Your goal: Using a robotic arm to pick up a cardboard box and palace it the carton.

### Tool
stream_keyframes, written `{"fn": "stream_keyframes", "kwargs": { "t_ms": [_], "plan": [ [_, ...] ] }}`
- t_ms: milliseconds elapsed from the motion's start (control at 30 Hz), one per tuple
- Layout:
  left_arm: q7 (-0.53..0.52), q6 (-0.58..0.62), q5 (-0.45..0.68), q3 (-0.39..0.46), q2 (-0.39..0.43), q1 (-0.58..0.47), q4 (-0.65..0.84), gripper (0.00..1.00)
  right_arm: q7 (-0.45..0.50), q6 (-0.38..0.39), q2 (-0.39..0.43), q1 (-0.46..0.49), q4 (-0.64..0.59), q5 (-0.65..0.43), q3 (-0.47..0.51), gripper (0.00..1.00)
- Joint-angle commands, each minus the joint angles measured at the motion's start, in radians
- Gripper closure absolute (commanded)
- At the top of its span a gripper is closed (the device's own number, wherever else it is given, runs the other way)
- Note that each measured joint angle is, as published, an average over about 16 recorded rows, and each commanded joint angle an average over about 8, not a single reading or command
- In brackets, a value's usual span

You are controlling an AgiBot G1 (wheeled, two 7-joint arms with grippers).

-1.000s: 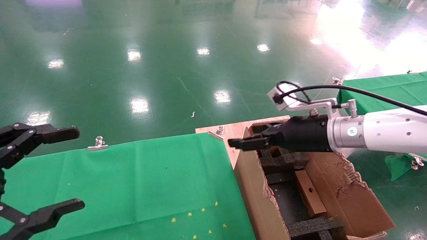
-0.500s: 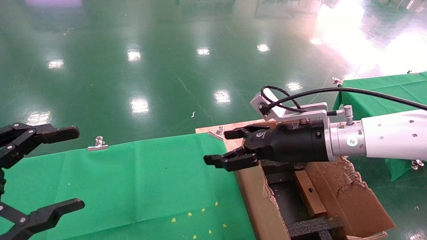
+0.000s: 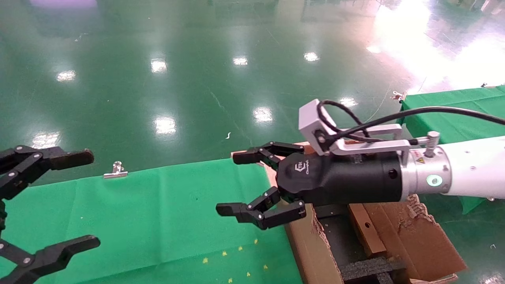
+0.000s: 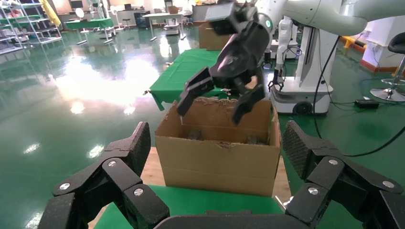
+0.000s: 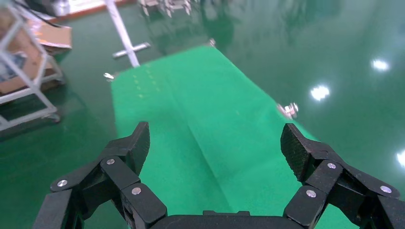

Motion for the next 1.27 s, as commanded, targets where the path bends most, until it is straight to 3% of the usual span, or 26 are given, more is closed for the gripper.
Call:
{"fn": "stream_keyframes", "kwargs": {
  "t_ms": [33, 500, 1267],
  "plan": [
    [0.0, 0.0, 0.0, 0.0, 0.0, 0.0, 0.0, 0.0, -0.044, -0.027, -0.008, -0.018, -0.003, 0.025, 0.033, 0.0],
    [0.0, 0.0, 0.0, 0.0, 0.0, 0.0, 0.0, 0.0, -0.294, -0.183, -0.052, -0.126, -0.021, 0.177, 0.229, 0.0],
    [0.0, 0.0, -0.001, 0.0, 0.0, 0.0, 0.0, 0.0, -0.281, -0.173, -0.05, -0.12, -0.02, 0.167, 0.216, 0.0]
  ]
}}
